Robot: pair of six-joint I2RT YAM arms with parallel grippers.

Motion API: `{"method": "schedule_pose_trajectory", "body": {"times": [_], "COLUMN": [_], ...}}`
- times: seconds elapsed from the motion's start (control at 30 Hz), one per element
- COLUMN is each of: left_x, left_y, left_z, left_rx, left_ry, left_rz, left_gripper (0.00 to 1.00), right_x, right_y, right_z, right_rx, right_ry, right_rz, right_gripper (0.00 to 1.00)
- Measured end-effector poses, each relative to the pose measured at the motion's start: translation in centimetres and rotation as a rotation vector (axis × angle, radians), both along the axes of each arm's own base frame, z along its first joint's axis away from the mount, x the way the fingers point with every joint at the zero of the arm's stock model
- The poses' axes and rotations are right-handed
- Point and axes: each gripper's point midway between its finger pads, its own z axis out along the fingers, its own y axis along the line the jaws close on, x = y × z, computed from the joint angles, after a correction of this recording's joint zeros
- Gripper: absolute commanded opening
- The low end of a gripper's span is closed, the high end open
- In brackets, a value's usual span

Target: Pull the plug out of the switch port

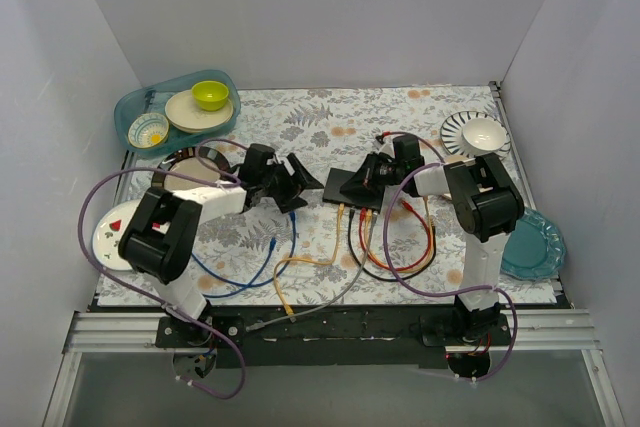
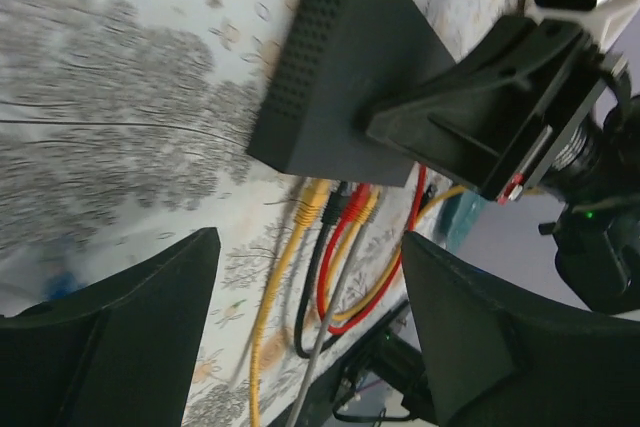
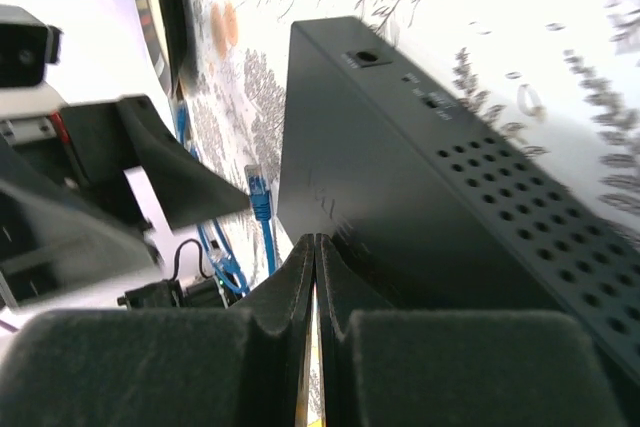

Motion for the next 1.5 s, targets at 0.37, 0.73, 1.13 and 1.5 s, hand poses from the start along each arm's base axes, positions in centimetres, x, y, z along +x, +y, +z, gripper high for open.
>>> {"method": "schedule_pose_trajectory", "body": {"times": [0.37, 0.73, 1.13, 1.5], "left_x": [-1.7, -0.7, -1.6, -1.4], "left_y": [-6.5, -7.8, -8.8, -8.9], "left_z": [-3.9, -4.2, -5.0, -5.0], "left_rx": [-0.083, -0.097, -0.051, -0.073], "left_ry": [0.08, 0.075, 0.088, 0.18], "left_rz": [-0.199, -0.237, -0.249, -0.164], "left_gripper": [0.44, 0.36, 0.29, 0.25], "right_x": [0.4, 0.6, 0.8, 0.8], "right_y": [-0.5, -0.7, -1.0, -1.0], "right_z": [0.0, 0.0, 0.0, 0.0], "right_rx": [-0.013, -0.014, -0.02, -0.019], "right_ry": [-0.001, -0.001, 0.004, 0.004], "right_rz": [-0.024, -0.032, -0.039, -0.038], "right_gripper": [0.07, 0.07, 0.07, 0.07]}}
